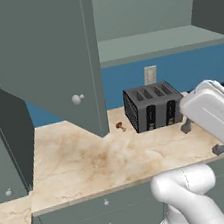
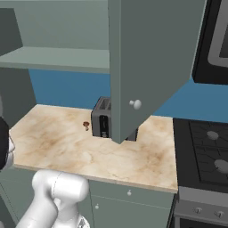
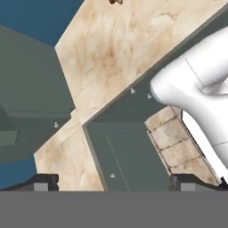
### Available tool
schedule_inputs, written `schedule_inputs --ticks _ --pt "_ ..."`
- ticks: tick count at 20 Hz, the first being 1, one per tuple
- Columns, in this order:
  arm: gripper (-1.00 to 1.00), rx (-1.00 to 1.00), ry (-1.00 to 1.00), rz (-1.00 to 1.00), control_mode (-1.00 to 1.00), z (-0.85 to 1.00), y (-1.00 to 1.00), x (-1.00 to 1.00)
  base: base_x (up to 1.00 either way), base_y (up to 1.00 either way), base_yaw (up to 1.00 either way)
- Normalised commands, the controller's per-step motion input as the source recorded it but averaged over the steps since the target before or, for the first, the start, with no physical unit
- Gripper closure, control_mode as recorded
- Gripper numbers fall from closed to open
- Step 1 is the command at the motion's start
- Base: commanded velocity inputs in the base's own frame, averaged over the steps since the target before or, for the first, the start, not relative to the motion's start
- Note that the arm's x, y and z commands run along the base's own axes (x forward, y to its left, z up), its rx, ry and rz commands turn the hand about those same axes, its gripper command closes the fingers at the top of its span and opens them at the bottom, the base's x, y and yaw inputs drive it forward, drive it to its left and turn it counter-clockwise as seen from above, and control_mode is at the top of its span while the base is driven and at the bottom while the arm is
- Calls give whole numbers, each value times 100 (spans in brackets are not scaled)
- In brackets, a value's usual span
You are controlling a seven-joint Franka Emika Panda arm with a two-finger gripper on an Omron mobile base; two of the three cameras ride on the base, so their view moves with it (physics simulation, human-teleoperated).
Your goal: Close all open cabinet doors.
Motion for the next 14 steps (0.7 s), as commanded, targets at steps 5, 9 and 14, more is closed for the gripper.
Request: schedule_inputs --ticks 5,9,14 --pt "-100 6 0 -14 -100 0 -1 -30 0 0 0" --pt "-100 5 0 -15 -100 0 1 -21 0 0 0" --pt "-100 0 0 -4 -100 2 8 -5 0 0 0"
